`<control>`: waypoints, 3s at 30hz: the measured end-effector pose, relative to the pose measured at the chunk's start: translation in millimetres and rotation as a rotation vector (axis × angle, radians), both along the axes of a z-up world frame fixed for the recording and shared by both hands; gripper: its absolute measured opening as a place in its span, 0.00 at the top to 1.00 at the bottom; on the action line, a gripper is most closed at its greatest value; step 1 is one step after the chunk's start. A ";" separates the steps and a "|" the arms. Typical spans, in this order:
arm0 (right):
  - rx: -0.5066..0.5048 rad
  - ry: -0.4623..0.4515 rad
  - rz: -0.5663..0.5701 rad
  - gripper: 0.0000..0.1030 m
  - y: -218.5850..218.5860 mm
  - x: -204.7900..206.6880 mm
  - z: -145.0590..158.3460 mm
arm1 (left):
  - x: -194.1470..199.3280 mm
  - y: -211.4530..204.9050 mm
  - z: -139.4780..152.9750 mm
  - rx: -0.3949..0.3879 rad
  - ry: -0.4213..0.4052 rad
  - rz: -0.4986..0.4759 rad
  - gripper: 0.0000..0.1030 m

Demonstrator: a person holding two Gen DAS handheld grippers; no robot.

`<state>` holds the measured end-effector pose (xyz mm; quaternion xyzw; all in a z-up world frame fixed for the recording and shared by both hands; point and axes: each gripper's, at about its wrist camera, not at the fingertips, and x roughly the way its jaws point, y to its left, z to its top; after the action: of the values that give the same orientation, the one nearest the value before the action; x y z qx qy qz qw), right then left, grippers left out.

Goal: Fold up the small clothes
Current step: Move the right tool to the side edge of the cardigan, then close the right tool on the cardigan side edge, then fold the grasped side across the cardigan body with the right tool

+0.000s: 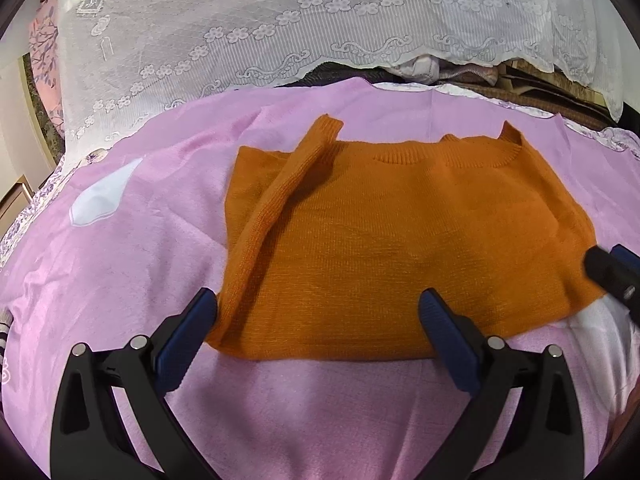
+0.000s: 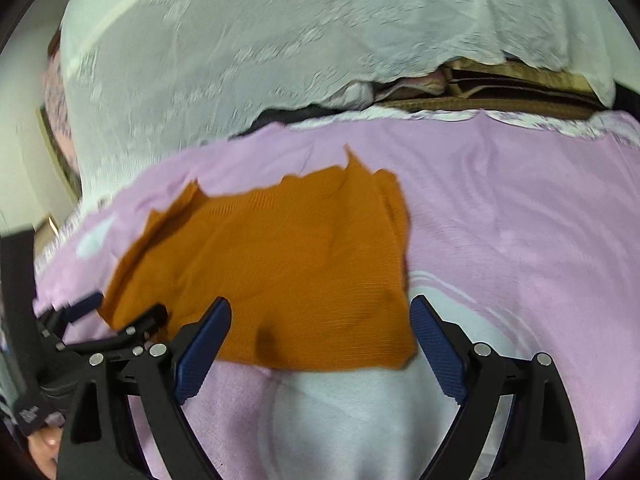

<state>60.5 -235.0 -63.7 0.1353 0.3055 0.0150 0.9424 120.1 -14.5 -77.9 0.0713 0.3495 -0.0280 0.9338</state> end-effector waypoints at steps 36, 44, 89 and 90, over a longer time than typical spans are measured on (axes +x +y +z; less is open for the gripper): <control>0.412 0.089 -0.088 0.29 -60.5 30.5 -34.0 | 22.4 -13.4 -0.6 0.014 0.010 -0.037 0.04; 0.378 0.101 -0.055 0.30 -48.4 68.8 -33.0 | 35.9 -21.6 11.9 0.008 -0.060 -0.012 0.04; 0.446 0.047 -0.032 0.78 -52.6 61.7 -31.9 | 18.5 49.4 29.4 0.020 -0.002 0.038 0.04; 0.439 0.038 -0.031 0.79 -51.8 60.6 -29.3 | 15.2 56.4 28.1 0.032 -0.003 0.042 0.04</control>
<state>121.1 -286.8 -93.0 0.3422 0.3103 0.0641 0.8846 135.3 41.9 -49.8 0.0788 0.3499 -0.0029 0.9335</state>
